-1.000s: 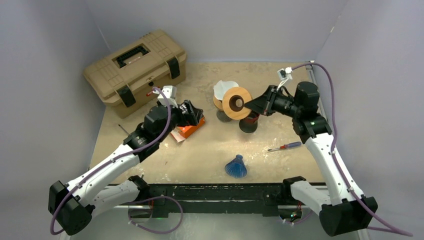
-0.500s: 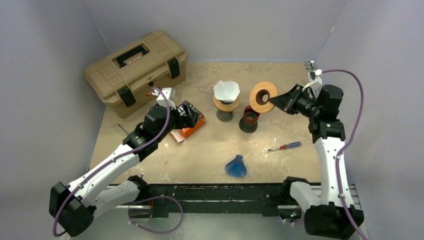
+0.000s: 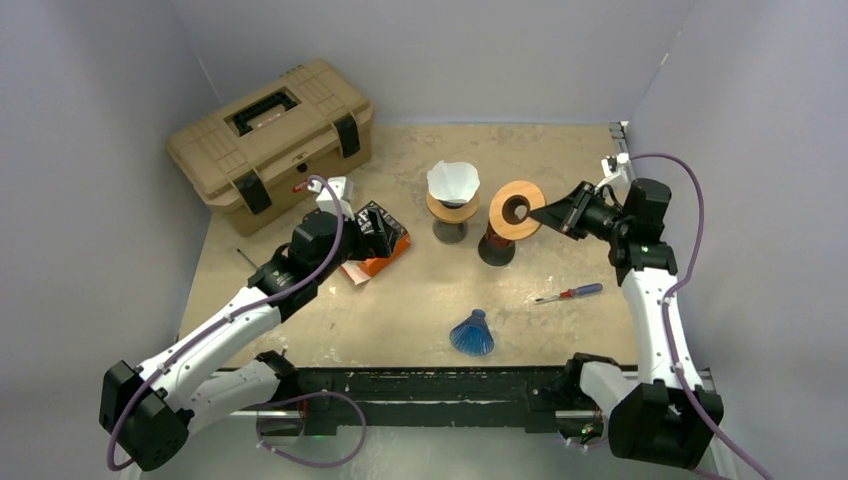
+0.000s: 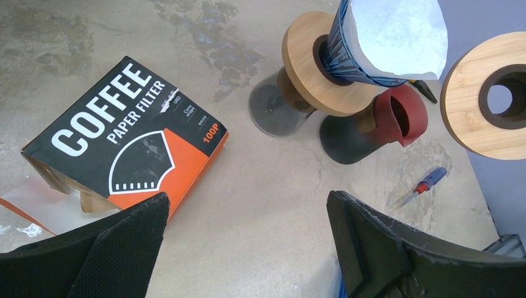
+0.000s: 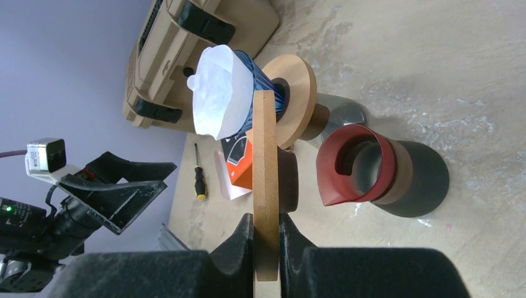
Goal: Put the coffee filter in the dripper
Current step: Place the dripper holder onto the coffee server.
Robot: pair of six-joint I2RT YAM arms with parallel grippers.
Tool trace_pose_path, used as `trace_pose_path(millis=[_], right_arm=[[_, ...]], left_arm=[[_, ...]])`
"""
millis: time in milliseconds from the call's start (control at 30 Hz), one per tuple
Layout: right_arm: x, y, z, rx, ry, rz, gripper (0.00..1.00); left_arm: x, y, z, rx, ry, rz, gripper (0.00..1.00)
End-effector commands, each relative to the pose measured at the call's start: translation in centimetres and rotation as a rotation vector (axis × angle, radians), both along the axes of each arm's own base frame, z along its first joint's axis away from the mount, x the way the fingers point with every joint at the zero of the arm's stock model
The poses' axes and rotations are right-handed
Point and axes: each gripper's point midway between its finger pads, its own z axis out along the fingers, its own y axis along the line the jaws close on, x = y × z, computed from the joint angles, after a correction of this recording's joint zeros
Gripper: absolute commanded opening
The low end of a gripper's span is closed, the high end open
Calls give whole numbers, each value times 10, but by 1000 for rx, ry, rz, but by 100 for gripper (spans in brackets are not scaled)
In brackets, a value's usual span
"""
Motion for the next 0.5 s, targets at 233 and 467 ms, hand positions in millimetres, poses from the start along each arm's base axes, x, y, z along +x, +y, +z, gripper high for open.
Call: trace_pose_path(millis=[233, 467], right_arm=[[7, 11, -11, 79, -16, 119, 0], [14, 11, -24, 83, 1, 136, 0]], left_arm=[[0, -9, -2, -53, 20, -16, 97], [-1, -9, -3, -45, 26, -25, 96]])
